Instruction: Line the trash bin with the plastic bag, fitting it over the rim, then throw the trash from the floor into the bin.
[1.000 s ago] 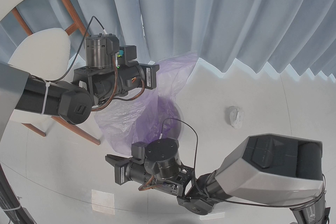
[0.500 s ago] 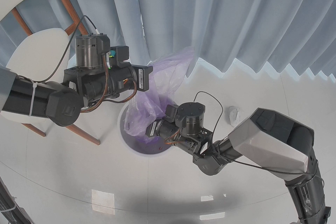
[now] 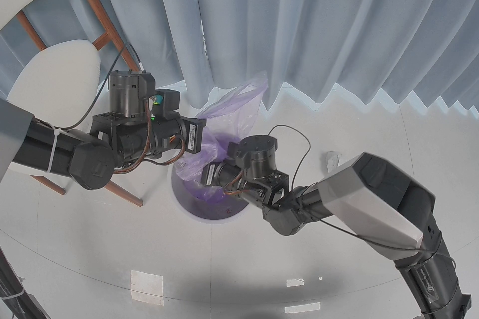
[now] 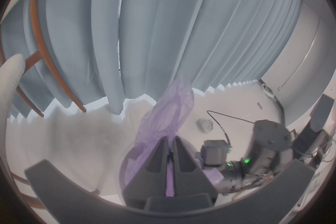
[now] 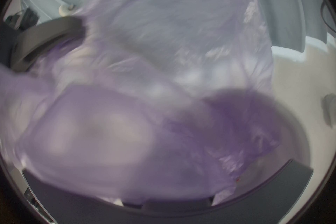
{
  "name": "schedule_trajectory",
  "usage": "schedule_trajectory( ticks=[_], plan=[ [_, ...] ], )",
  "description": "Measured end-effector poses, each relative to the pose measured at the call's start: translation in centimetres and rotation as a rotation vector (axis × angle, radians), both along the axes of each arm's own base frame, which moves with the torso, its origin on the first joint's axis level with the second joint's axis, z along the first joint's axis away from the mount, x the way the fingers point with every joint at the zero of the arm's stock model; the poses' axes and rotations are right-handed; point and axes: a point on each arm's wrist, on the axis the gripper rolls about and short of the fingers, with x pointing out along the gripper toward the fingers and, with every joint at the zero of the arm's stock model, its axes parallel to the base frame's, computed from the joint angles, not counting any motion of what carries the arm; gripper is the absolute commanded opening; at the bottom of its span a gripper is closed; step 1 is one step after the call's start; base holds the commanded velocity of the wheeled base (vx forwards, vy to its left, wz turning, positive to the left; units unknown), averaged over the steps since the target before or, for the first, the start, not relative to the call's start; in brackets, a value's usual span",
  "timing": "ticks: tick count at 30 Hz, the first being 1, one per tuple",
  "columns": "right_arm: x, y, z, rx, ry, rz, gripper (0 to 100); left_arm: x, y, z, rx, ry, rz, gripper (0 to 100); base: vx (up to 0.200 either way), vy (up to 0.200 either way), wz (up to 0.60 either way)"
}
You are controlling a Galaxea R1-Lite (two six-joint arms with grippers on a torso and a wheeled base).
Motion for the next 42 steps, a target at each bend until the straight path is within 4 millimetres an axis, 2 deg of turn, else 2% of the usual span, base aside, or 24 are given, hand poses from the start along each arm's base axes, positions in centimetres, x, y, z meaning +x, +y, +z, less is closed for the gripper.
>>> schedule_trajectory(
  ticks=[5,10,15,22,27,34,38,42],
  plan=[
    [-1.6,1.8,-1.6,-0.019,0.038,0.043,0,1.0,0.9,-1.3,0.032,0.026,0.01,0,0.0,0.0,0.0],
    [-4.2,3.5,-1.8,-0.008,0.109,0.094,0,1.5,1.5,-1.9,0.055,0.075,0.008,0,0.0,0.0,0.0],
    [-6.8,3.9,-1.4,-0.033,0.198,0.134,0,1.6,2.0,-2.3,0.075,0.103,0.012,0,0.0,0.0,0.0],
    [-10.3,2.6,-1.7,-0.108,0.276,0.173,0,1.8,2.4,-2.6,0.08,0.114,0.014,0,0.0,0.0,0.0],
    [-13.5,0.4,-1.6,-0.171,0.339,0.22,0,1.7,2.6,-2.8,0.082,0.13,0.006,0,0.0,0.0,0.0],
    [-17.7,-4.4,1.5,-0.164,0.362,0.267,0,0.3,2.9,-3.5,0.089,0.186,-0.033,0,0.0,0.0,0.0],
    [-18.3,-8.5,2.9,-0.119,0.37,0.214,0,-0.9,2.7,-4.3,0.099,0.22,-0.057,0,0.0,0.0,0.0],
    [-17.0,-13.0,3.9,-0.054,0.38,0.09,0,-1.9,2.6,-5.0,0.102,0.227,-0.073,0,0.0,0.0,0.0]
  ],
)
